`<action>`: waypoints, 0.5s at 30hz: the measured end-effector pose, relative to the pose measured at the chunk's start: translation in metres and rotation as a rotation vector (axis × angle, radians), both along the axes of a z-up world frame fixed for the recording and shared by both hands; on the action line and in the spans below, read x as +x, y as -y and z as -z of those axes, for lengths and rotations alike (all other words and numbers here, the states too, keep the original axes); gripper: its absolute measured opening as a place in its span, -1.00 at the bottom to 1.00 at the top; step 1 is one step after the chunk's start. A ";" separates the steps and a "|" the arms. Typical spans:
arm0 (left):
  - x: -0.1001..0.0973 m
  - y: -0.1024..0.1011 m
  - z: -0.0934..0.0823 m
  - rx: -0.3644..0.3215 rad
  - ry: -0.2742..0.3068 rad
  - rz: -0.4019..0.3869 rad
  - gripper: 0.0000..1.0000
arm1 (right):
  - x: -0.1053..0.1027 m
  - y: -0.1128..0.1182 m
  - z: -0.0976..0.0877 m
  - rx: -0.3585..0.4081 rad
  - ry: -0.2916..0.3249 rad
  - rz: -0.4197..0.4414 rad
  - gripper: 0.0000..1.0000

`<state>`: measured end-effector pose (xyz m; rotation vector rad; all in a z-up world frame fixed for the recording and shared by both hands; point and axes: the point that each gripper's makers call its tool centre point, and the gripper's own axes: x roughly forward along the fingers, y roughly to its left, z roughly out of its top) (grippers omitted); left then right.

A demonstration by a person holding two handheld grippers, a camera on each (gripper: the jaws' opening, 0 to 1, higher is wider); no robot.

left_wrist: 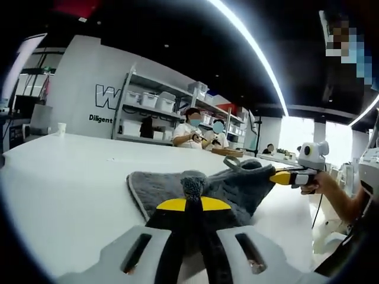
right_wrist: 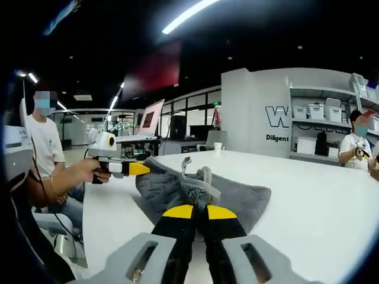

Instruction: Open the folded towel by lifting each exposed corner and separating the folded layers until the towel lies flat within the target outline without major curled edges

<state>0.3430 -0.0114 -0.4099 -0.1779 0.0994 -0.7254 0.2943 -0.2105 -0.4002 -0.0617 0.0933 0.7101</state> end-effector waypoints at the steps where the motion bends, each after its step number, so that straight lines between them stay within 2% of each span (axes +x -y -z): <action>1: -0.002 0.000 0.001 0.000 0.001 -0.002 -0.93 | -0.001 0.000 0.001 0.001 -0.002 0.001 -1.00; 15: -0.022 0.000 0.013 0.030 -0.017 -0.001 -0.92 | -0.020 0.005 0.016 0.001 -0.026 0.023 -1.00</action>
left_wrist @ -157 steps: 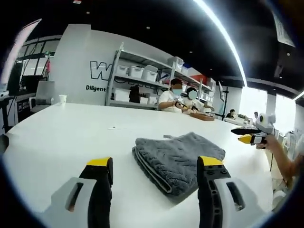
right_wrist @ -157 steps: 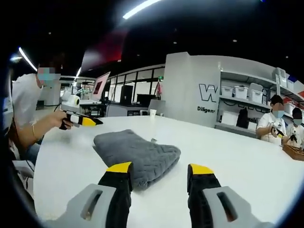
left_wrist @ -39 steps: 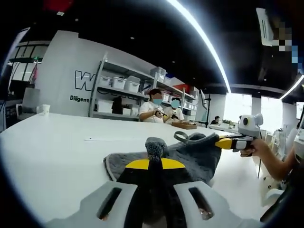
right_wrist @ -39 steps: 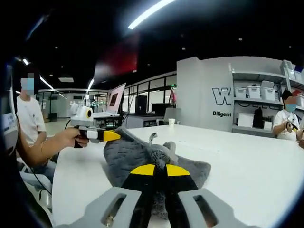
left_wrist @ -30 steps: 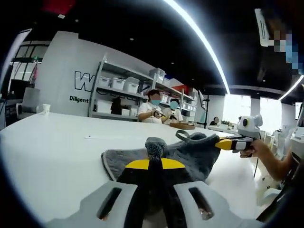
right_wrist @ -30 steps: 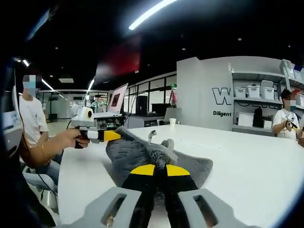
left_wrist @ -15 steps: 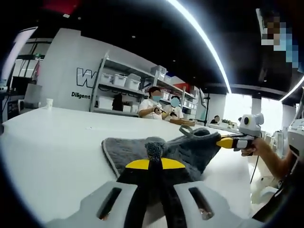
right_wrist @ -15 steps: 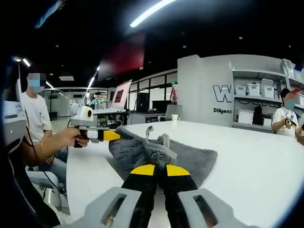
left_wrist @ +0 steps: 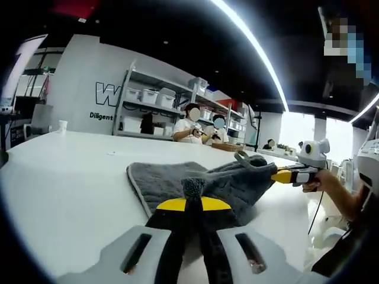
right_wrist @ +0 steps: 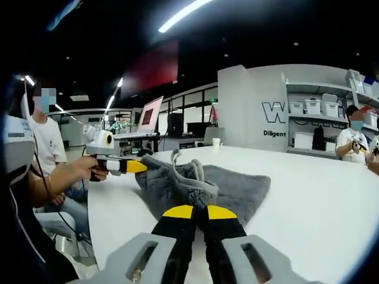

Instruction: Open the folded towel by lifting each exposed corner and separating the folded layers until the towel lies flat within the target outline without major curled edges

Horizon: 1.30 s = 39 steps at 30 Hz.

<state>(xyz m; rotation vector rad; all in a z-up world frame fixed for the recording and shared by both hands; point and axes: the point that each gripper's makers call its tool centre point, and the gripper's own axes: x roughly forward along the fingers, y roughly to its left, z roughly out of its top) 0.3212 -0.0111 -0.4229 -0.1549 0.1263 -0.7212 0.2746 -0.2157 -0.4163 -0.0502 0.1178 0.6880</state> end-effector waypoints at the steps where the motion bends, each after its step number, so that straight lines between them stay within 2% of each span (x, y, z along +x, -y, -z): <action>1: -0.003 0.000 0.002 0.008 0.000 0.003 -0.92 | -0.003 0.001 0.002 0.002 -0.001 0.001 -1.00; 16: -0.024 -0.002 0.012 0.048 -0.002 0.012 -0.92 | -0.021 0.001 0.020 -0.007 -0.025 0.016 -1.00; 22: -0.031 -0.002 0.016 0.091 0.001 0.024 -0.91 | -0.026 0.002 0.024 -0.017 -0.030 0.022 -1.00; 39: -0.044 -0.004 0.022 0.119 -0.004 0.022 -0.90 | -0.035 0.006 0.029 -0.035 -0.031 0.048 -0.98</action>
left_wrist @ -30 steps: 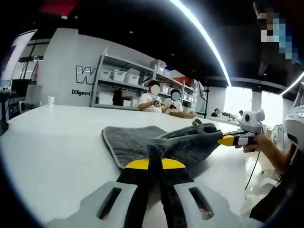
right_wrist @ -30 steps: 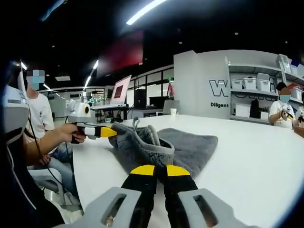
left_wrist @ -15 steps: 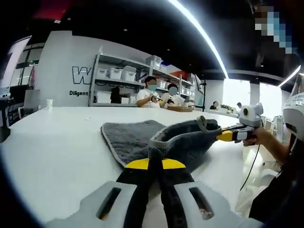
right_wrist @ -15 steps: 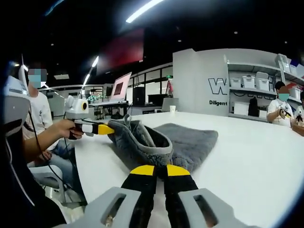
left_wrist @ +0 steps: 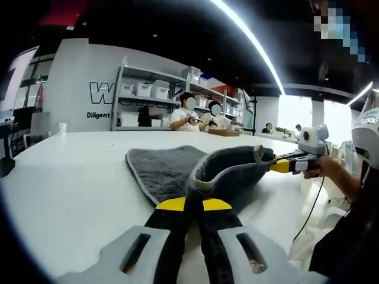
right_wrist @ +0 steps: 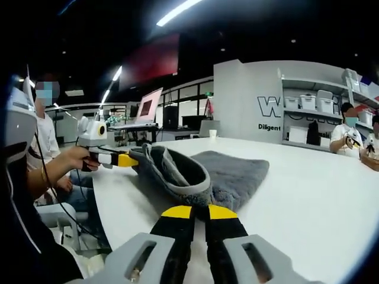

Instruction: Open the folded towel by lifting each exposed corner and separating the folded layers until the towel lies flat within the target outline without major curled edges

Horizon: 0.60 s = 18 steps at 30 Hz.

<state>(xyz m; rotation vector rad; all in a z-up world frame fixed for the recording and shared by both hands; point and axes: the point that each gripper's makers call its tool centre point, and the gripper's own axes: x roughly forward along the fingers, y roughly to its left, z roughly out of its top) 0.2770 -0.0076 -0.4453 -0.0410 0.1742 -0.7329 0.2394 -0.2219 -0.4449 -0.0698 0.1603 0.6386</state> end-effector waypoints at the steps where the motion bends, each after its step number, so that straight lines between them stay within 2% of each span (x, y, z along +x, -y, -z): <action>1: 0.000 0.000 0.000 -0.001 -0.001 0.000 -0.90 | 0.000 0.000 0.000 0.000 0.000 0.002 -0.98; 18: -0.015 -0.009 0.004 0.026 -0.014 -0.022 -0.83 | -0.012 0.016 0.001 0.011 -0.011 0.042 -1.00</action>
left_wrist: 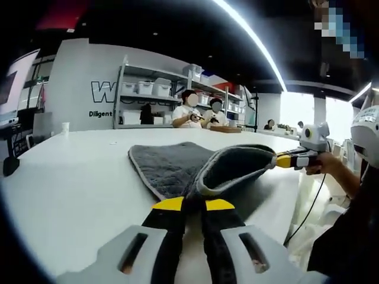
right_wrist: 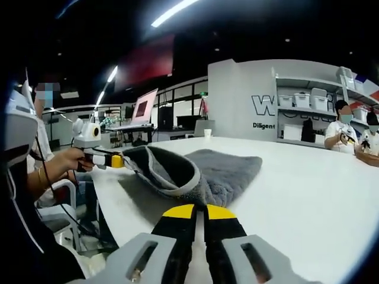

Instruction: Open the folded towel by lifting each exposed corner and separating the folded layers until the towel lies flat within the target outline without major curled edges

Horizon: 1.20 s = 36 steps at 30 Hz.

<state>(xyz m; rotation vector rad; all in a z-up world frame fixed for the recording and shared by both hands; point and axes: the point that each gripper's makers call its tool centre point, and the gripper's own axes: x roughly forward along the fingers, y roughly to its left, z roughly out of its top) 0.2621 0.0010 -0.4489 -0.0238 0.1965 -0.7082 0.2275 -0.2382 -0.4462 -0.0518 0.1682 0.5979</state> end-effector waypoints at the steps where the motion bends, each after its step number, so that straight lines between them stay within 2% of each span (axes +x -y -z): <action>1: -0.002 -0.002 0.000 0.004 0.002 -0.004 -0.83 | 0.000 0.002 -0.001 -0.003 0.005 0.008 -1.00; 4: -0.006 -0.007 0.000 0.008 -0.008 -0.011 -0.82 | -0.001 0.007 -0.003 0.000 0.008 0.021 -1.00; 11: -0.013 -0.025 -0.001 -0.002 -0.015 -0.063 -0.98 | 0.003 0.010 -0.008 0.004 0.023 0.033 -1.00; 16: -0.011 -0.042 -0.010 -0.053 0.002 -0.123 -1.00 | 0.006 0.009 -0.012 0.004 0.033 0.030 -1.00; 30: -0.006 -0.031 -0.006 -0.121 -0.047 -0.112 -0.99 | 0.013 0.003 -0.018 -0.006 0.044 0.014 -1.00; 36: -0.003 -0.028 -0.004 -0.149 -0.082 -0.115 -0.86 | 0.018 0.004 -0.023 -0.007 0.055 0.017 -1.00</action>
